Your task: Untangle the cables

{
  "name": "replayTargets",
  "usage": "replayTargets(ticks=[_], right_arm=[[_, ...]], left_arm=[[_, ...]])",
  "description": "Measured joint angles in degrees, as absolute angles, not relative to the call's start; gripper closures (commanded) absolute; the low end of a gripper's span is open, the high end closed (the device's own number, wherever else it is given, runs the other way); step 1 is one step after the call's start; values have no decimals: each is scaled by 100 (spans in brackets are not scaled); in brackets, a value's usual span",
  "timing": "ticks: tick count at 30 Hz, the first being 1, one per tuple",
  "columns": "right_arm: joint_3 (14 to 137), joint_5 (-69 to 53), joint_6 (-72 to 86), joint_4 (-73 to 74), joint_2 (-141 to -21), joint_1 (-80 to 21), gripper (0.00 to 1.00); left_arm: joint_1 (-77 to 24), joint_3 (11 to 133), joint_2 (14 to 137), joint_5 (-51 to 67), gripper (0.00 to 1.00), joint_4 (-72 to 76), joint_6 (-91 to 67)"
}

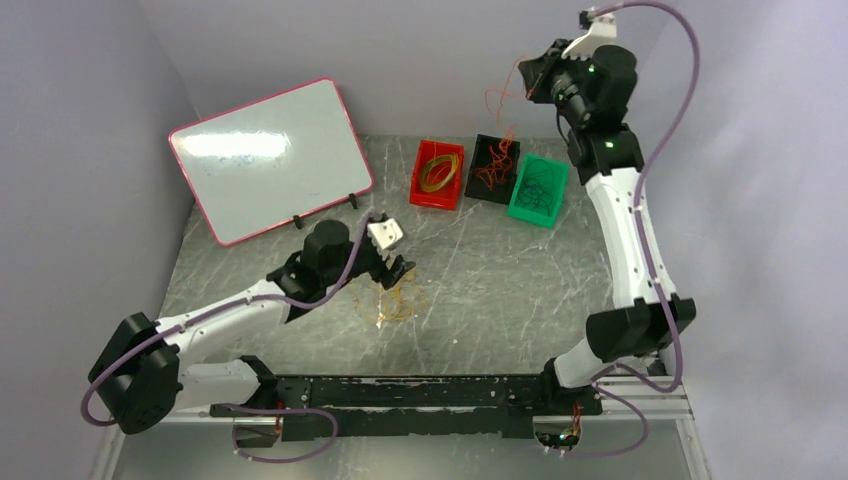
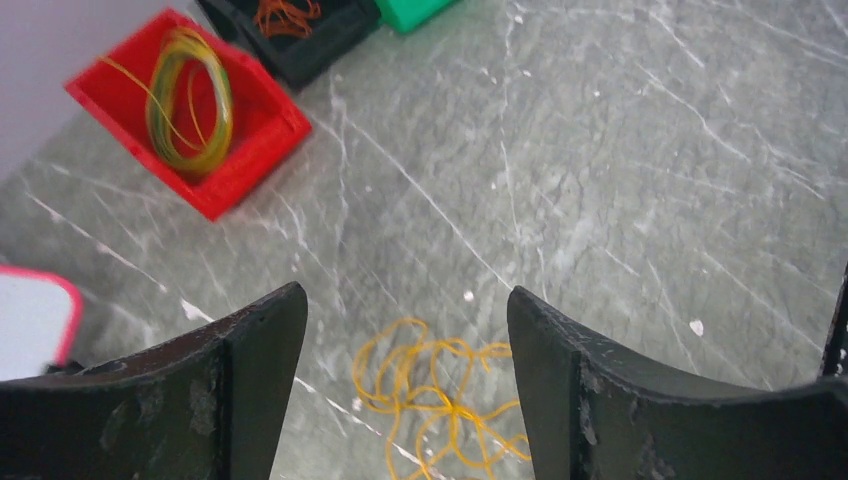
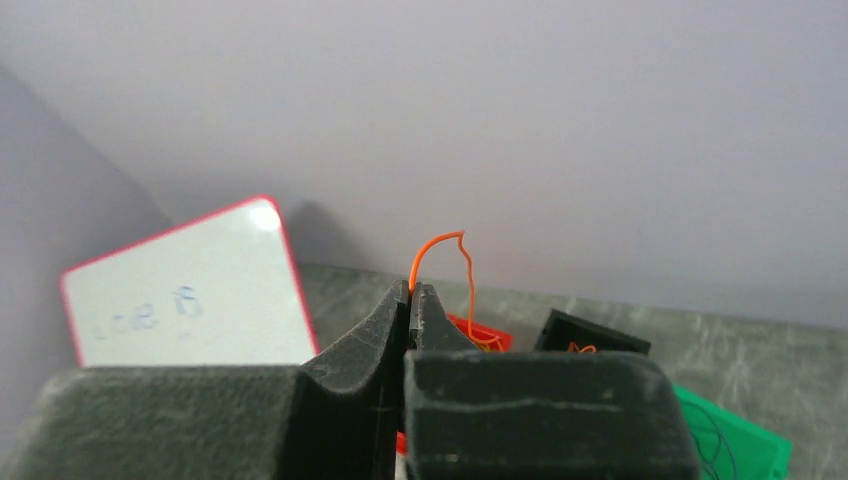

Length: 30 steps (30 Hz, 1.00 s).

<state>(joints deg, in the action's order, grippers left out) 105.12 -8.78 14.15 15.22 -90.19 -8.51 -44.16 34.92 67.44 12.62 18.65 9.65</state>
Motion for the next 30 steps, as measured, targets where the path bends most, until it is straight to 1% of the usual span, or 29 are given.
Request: replayTargets(ticks=[4, 6, 8, 11, 15, 23, 30], right_arm=[[10753, -1293, 1514, 1599, -8576, -847, 100], [10757, -1529, 1660, 1605, -8357, -847, 100], [10683, -1785, 1857, 1542, -8160, -847, 100], [10370, -2298, 2320, 1302, -7856, -845, 100], [9920, -3000, 2985, 812, -7596, -843, 100], [9389, -4268, 4180, -484, -7456, -843, 100], [9122, -4713, 4779, -1308, -7393, -886, 100]], left_arm=[[-4451, 4303, 6799, 1306, 10, 1087, 1347], [-4458, 4305, 6624, 1236, 5, 1090, 1452], [-4460, 4134, 6396, 1162, 2, 1286, 1470], [-4469, 3795, 6213, 1055, 3, 1962, 1363], [-4473, 3551, 6407, 1076, 3, 3041, 932], [-4475, 2871, 6840, 1610, 5, 5653, -440], [-4491, 2862, 7074, 1660, 5, 6650, -1103]])
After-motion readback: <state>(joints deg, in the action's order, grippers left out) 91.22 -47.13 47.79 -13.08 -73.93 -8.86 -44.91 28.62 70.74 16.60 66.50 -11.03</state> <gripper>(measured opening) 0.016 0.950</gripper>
